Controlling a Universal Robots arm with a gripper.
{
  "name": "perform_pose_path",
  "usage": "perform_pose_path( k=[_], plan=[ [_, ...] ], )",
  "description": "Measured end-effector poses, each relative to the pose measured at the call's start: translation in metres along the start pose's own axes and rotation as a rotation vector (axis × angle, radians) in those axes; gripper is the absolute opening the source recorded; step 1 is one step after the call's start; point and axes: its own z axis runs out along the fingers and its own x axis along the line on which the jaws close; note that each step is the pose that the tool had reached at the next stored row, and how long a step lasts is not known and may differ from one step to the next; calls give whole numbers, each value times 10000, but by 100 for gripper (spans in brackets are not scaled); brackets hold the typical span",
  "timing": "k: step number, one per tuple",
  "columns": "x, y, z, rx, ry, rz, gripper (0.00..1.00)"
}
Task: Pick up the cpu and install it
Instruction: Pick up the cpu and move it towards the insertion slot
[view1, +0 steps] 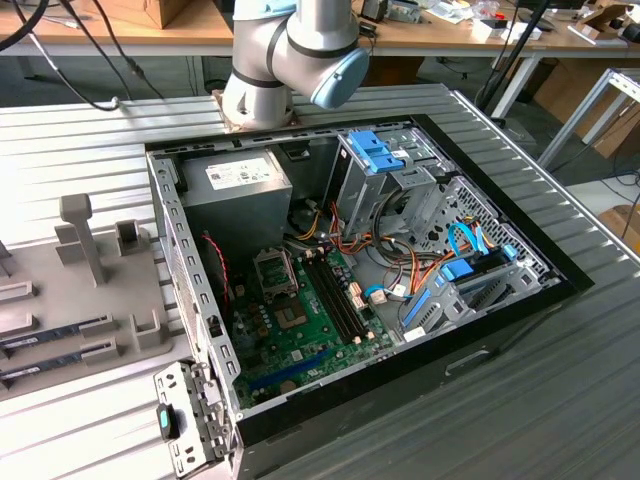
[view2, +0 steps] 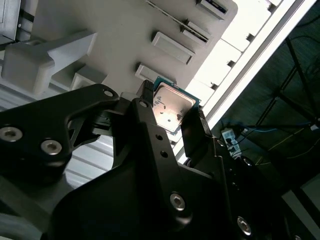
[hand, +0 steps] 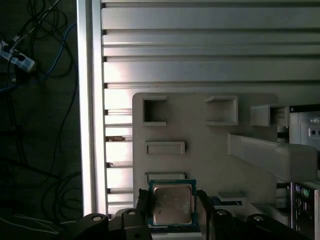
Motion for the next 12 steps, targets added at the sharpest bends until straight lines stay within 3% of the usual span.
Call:
perform_pose_path(
  k=[7, 12],
  plan=[
    [-2, -3, -63, -1, 0, 0, 47],
    [-5, -8, -154, -1, 0, 0, 47]
  ],
)
